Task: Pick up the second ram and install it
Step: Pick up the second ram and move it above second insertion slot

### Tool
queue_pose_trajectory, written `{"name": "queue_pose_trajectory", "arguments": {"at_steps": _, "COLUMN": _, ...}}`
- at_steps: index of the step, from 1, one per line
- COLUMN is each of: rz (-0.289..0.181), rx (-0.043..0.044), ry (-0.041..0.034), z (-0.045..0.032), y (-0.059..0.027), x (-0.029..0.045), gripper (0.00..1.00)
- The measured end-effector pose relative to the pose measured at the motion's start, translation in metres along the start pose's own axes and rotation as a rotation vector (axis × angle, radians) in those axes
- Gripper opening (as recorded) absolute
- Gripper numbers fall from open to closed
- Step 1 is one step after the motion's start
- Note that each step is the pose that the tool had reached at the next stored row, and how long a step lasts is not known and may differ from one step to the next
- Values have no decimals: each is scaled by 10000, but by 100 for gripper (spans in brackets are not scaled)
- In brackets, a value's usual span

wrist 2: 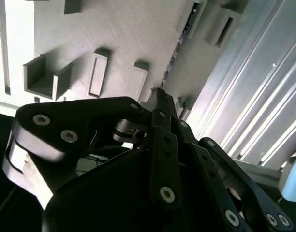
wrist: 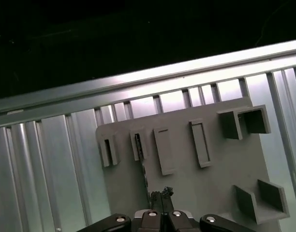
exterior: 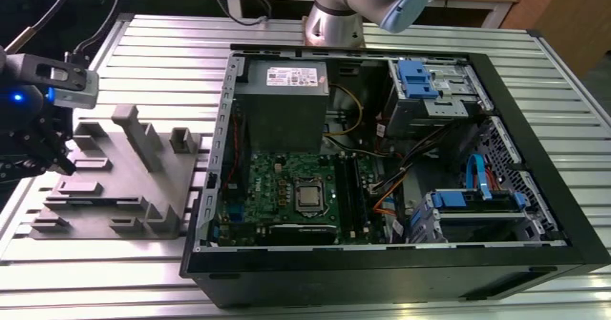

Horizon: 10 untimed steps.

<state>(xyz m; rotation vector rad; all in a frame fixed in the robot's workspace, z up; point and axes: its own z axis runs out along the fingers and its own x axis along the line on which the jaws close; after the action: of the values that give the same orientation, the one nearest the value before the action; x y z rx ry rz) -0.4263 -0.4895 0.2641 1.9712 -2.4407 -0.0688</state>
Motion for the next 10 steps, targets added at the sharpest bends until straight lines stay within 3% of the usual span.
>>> {"name": "queue_pose_trajectory", "arguments": {"at_steps": 10, "rz": -1795, "rx": -38, "ry": 94, "z": 55, "y": -2, "x": 1, "gripper": 7}}
